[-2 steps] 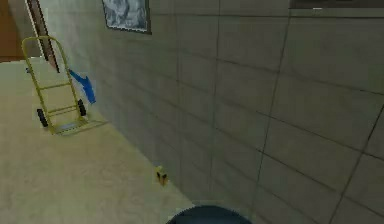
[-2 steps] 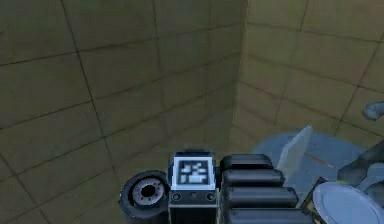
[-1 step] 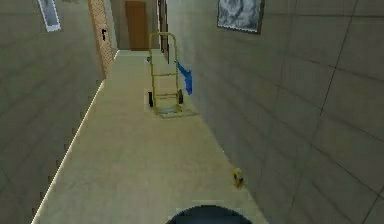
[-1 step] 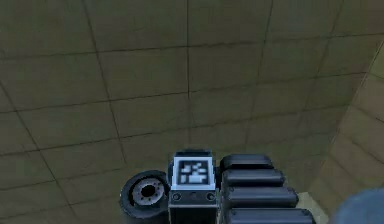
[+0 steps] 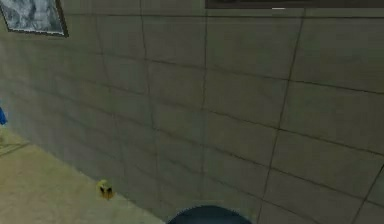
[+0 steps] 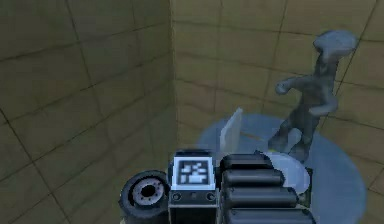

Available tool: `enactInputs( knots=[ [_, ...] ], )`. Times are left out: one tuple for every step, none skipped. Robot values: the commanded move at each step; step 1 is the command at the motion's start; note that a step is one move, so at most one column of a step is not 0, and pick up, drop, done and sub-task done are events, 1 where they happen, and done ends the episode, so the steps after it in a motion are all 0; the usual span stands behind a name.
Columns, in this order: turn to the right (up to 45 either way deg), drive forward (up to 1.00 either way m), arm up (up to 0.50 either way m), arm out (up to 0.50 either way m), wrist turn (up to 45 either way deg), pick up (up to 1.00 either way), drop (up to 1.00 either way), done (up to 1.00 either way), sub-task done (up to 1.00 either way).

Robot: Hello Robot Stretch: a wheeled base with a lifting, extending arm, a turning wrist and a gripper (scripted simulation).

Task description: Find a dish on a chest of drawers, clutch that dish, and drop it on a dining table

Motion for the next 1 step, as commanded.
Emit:
enactInputs(
  knots=[
    [45.0,0.0,0.0,0.0,0.0,0.0,0.0,0.0,0.0]
  ],
)
